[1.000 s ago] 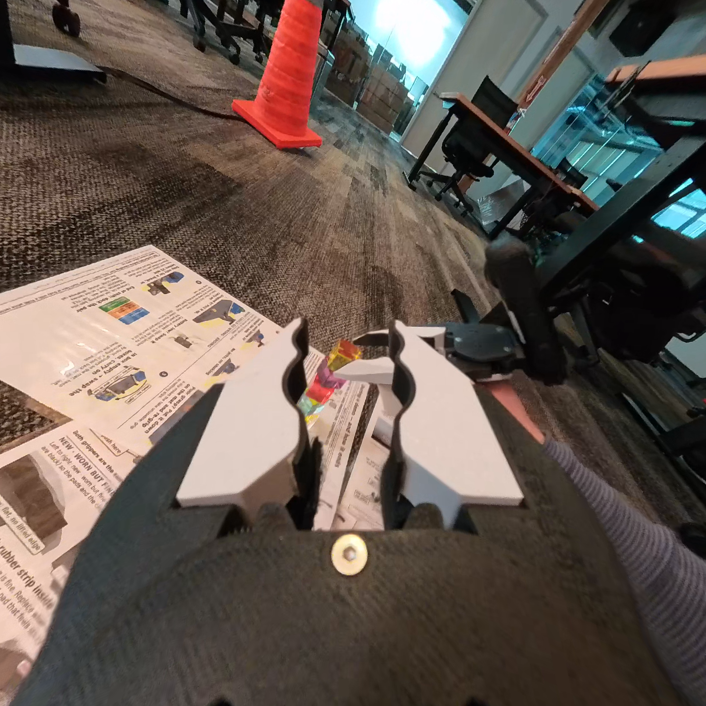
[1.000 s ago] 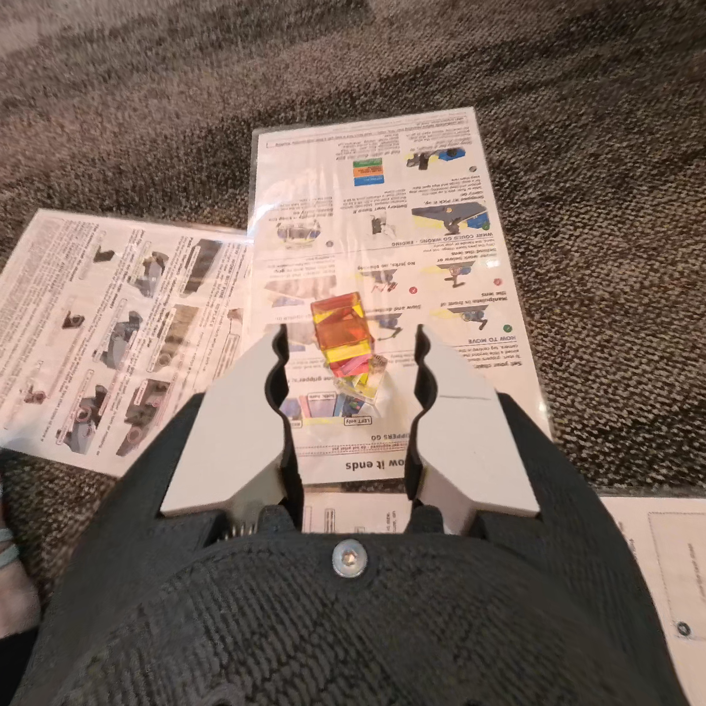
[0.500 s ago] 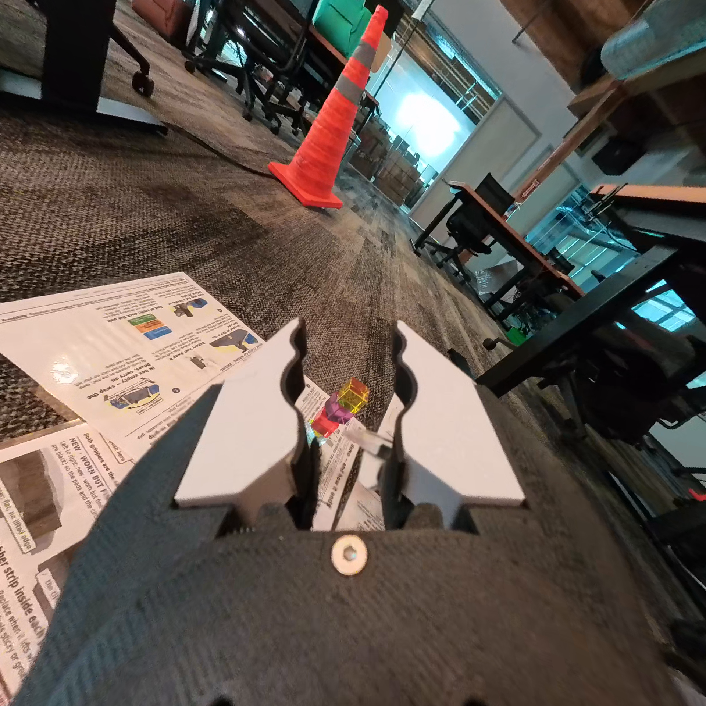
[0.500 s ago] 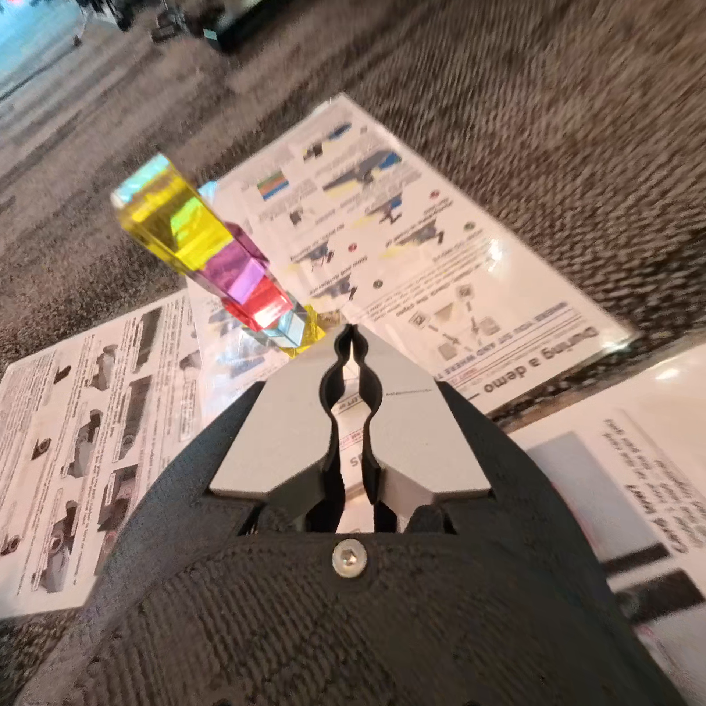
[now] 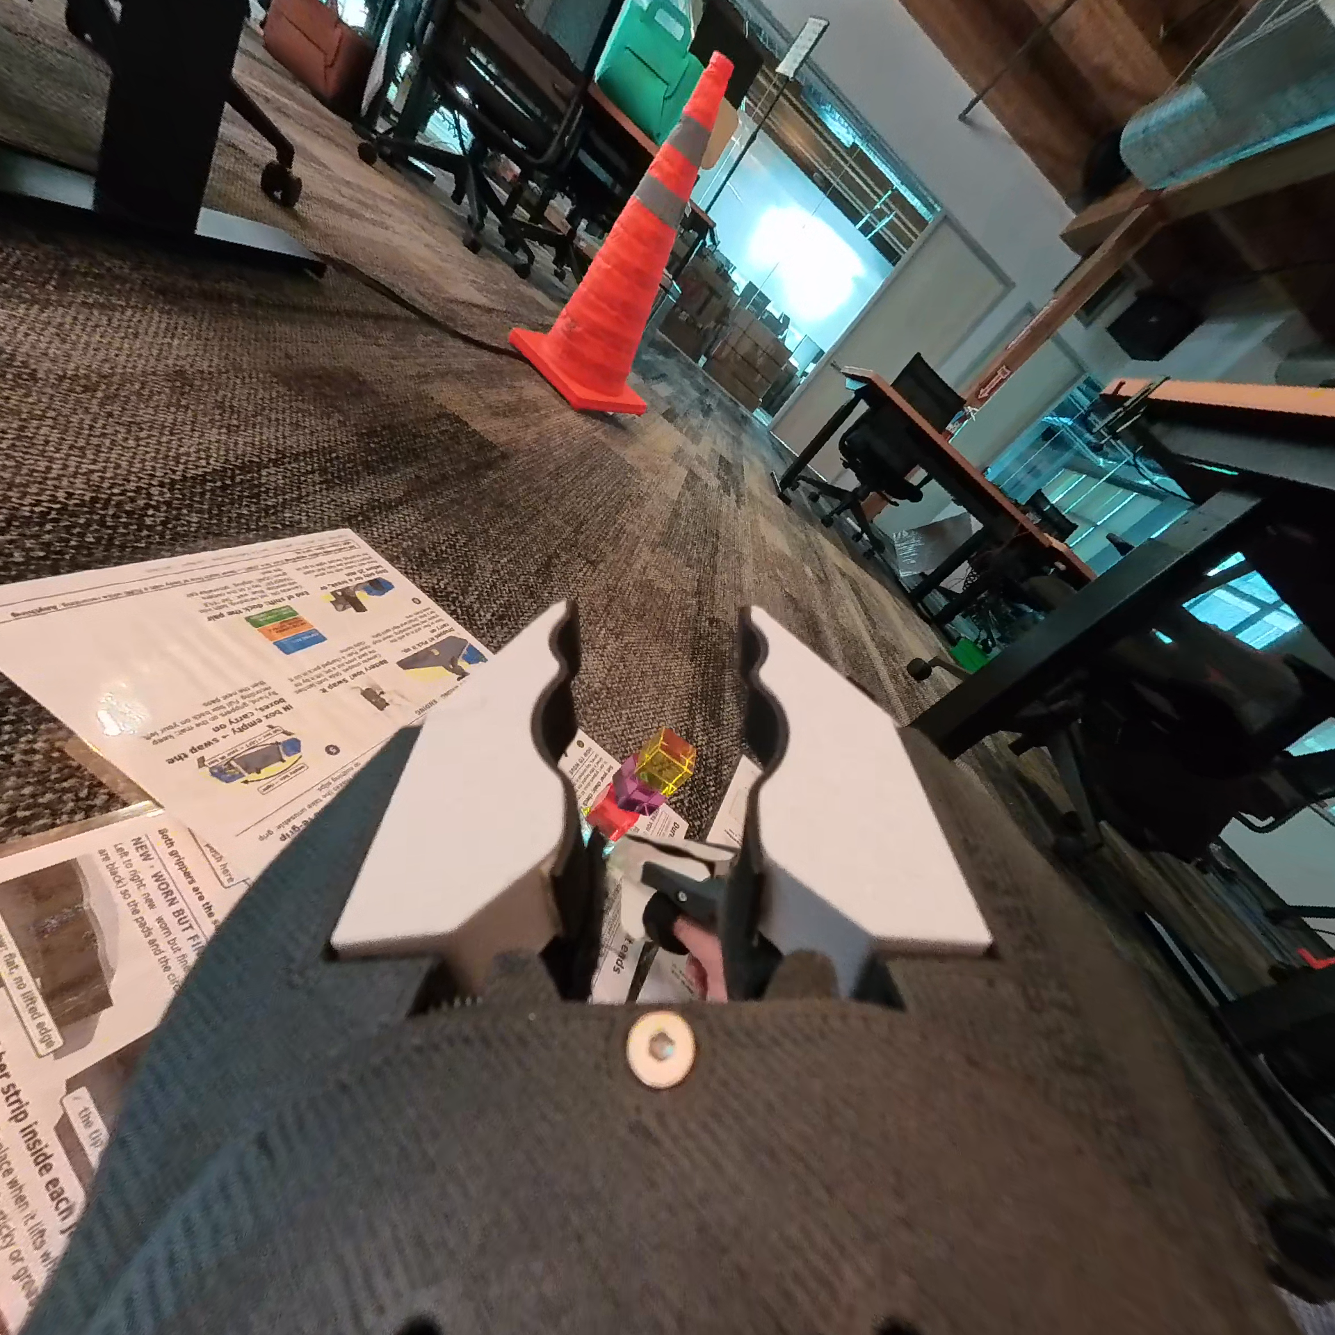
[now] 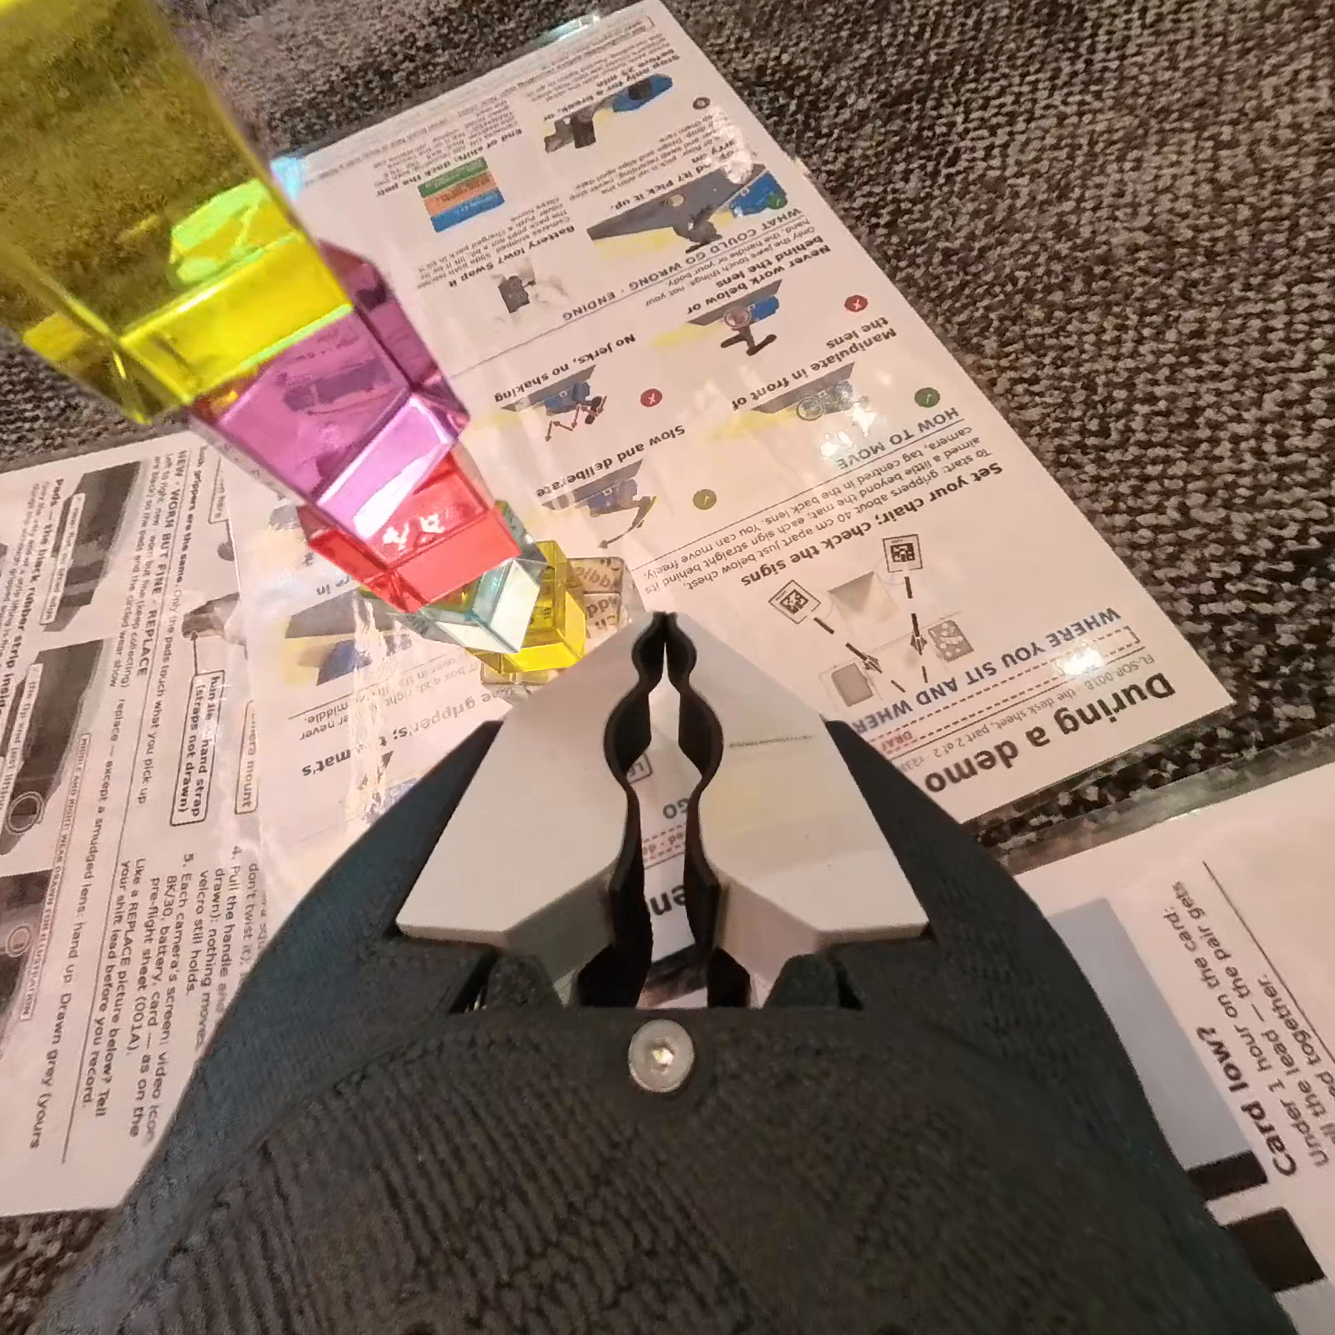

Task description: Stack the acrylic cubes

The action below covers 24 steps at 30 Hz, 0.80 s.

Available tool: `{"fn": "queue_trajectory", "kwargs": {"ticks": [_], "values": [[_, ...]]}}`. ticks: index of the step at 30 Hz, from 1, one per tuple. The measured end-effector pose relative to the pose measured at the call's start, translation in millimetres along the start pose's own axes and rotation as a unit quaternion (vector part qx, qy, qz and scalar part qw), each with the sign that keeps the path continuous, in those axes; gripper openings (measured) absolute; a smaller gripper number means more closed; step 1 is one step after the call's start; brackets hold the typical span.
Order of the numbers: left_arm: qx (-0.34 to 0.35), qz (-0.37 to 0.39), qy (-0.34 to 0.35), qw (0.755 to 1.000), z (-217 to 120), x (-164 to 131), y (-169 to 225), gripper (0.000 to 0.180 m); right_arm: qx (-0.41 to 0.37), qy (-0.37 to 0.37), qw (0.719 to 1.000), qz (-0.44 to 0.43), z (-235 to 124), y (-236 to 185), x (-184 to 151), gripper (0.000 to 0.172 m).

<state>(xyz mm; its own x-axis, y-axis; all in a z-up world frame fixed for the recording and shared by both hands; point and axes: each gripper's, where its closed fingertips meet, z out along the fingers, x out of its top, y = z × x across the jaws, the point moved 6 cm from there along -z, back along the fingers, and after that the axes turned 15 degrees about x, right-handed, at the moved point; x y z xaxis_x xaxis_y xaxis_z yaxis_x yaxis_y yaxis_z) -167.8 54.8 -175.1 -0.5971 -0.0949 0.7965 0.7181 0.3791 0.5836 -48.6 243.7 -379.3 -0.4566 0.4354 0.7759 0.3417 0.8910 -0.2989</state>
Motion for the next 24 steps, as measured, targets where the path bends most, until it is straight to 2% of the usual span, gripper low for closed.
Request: {"fn": "queue_trajectory", "kwargs": {"ticks": [11,24], "values": [[0.0,0.0,-0.006,1.0,2,-3,-1,0.042,0.034,0.013,0.999,0.008,1,-9,8,0.0],[-0.004,-0.002,-0.009,1.0,2,-3,-1,0.042,0.122,-0.003,0.992,-0.02,15,-40,11,0.0]]}}
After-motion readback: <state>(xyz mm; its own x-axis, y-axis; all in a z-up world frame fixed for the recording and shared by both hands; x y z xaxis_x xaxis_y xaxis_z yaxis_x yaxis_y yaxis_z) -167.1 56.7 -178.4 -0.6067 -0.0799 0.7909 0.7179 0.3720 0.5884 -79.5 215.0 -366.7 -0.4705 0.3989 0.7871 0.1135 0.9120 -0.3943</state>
